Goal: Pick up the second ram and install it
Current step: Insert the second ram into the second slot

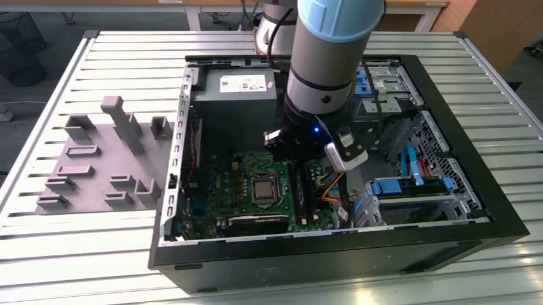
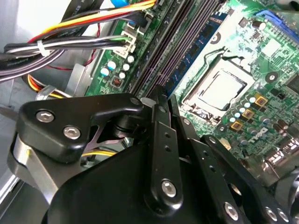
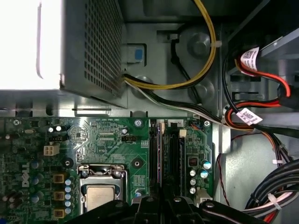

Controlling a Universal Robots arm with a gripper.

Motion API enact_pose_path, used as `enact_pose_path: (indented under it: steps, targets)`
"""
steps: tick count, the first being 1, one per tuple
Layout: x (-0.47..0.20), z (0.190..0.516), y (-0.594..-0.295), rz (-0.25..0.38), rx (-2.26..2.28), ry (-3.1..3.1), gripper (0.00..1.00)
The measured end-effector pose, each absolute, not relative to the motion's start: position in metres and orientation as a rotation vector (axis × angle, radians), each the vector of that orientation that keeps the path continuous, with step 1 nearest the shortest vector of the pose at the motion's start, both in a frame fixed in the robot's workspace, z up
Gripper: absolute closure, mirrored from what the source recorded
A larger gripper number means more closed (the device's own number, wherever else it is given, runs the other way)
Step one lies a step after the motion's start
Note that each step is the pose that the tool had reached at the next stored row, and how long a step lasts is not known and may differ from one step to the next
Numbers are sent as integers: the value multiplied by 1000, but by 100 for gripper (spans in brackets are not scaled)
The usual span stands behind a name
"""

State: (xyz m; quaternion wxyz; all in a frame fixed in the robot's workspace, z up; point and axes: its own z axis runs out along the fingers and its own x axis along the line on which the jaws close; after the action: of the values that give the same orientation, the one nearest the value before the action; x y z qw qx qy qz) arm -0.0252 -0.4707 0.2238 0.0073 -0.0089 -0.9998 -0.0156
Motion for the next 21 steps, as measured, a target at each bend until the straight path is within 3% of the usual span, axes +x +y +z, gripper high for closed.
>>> enact_pose_path:
  steps: [21]
  targets:
    - [-25,219,-483,-49,-28,-3127,86]
